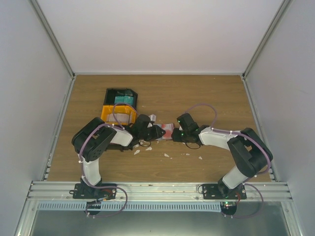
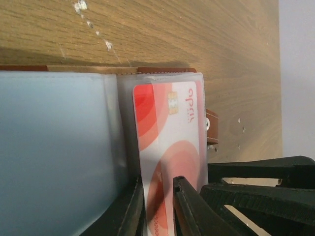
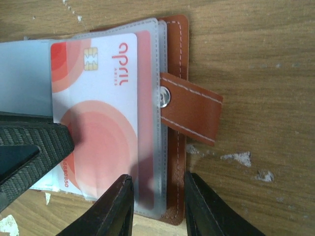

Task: Put the credit cards into the card holder
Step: Insert the credit card into the card holder.

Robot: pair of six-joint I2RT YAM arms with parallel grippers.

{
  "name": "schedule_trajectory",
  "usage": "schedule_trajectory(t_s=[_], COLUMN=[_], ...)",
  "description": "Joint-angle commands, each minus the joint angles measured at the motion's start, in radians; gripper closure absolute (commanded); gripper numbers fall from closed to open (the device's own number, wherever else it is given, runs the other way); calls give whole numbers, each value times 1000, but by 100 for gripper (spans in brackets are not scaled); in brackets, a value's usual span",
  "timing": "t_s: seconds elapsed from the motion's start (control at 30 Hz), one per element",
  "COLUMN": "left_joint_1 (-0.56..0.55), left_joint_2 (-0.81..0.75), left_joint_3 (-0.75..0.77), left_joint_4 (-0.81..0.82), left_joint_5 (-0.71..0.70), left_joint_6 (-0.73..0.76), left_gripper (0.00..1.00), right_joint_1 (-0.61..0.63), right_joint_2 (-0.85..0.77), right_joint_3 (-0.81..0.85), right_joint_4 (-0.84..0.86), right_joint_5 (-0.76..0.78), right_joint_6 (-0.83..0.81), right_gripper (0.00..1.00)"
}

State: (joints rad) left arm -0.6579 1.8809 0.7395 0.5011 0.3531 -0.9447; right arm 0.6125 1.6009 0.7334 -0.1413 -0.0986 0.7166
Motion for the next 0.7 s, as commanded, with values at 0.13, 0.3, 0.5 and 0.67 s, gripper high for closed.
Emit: schedule_trajectory(t_s=[0.13,0.3,0.5,0.67], left_joint_1=[-19,-19,-20,-20], left_joint_2=[-119,-169,-182,-167], left_joint_3=[54,97,162,188], left_joint_4=[-323,-448,-621,-670], left_joint_5=[-59,-87,-129,-153], left_joint_6=[210,290,347,383], left_gripper=[69,60,50,51], right_joint_1=[13,13,15,16], right_joint_2=[-71,-93,-87,-89], right_joint_3=[-28,-21,-25,-36], right_joint_4=[-97,-89,-38,-24], right_joint_5=[23,31,-26,-34], right_joint_6=[10,6,7,17], right_gripper=[68,66,63,62])
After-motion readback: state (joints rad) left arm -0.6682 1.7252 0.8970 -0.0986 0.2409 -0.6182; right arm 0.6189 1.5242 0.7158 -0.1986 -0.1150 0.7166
